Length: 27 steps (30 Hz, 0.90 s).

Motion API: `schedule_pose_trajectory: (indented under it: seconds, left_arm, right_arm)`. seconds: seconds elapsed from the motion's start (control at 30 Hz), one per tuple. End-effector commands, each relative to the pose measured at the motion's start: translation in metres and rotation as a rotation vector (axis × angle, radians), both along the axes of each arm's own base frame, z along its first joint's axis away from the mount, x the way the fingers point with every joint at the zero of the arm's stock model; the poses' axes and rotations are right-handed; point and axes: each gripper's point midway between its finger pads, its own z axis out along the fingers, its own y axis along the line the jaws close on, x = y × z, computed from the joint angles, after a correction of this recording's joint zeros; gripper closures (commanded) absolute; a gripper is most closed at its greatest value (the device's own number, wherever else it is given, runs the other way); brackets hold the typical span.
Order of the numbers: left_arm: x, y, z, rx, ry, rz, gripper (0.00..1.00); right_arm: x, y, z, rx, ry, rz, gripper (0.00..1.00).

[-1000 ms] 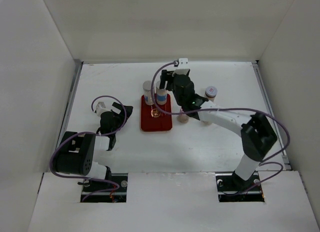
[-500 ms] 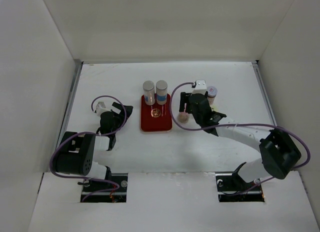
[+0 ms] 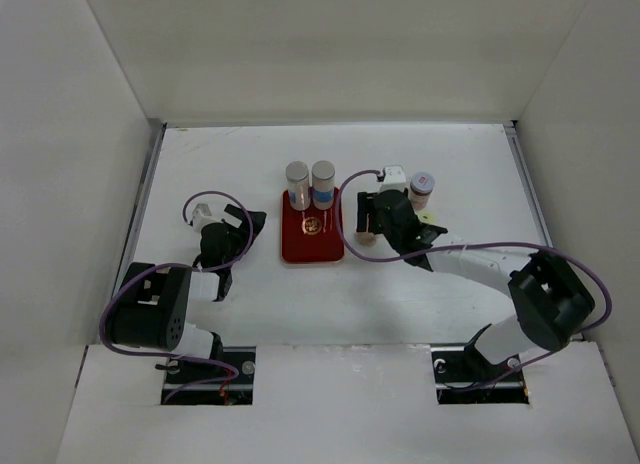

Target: Organize the condiment bottles

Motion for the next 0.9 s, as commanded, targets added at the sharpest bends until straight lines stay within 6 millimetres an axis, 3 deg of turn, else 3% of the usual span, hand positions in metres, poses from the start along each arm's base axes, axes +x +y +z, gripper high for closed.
schedule_pose_trajectory:
  seconds: [0.0, 0.13, 0.2, 0.27, 0.4, 0.47, 0.53, 0.77, 0.87]
  left_arm:
    - [0.007, -0.001, 0.016, -0.013, -0.060, 0.005, 0.00]
    - [0.007, -0.004, 0.015, -0.017, -0.054, -0.009, 0.00]
    - [0.007, -0.003, 0.016, -0.014, -0.058, -0.002, 0.00]
    - [0.007, -0.002, 0.014, -0.014, -0.053, 0.001, 0.00]
    - [0.008, -0.003, 0.017, -0.015, -0.061, -0.004, 0.00]
    - [0.007, -0.003, 0.016, -0.013, -0.058, -0.001, 0.00]
    - [0.007, -0.003, 0.013, -0.015, -0.050, -0.005, 0.00]
    - [0.006, -0.003, 0.014, -0.016, -0.052, -0.006, 0.00]
    - [0.007, -0.004, 0.016, -0.017, -0.059, -0.008, 0.00]
  right_arm:
    - [0.002, 0.009, 0.004, 0.016, -0.005, 0.019, 0.25]
    - [0.002, 0.008, -0.008, -0.018, 0.033, 0.018, 0.30]
    - [0.003, 0.007, -0.009, -0.030, 0.039, 0.012, 0.42]
    - [0.003, 0.009, 0.004, -0.013, 0.004, 0.005, 0.51]
    - [0.004, 0.020, 0.053, 0.048, -0.130, 0.008, 0.54]
    - [0.003, 0.037, 0.072, 0.082, -0.174, 0.044, 0.55]
    - [0.003, 0.060, 0.078, 0.096, -0.182, 0.091, 0.54]
    - [0.021, 0.147, 0.065, 0.122, -0.171, 0.223, 0.53]
    - [0.030, 0.174, 0.059, 0.125, -0.163, 0.255, 0.52]
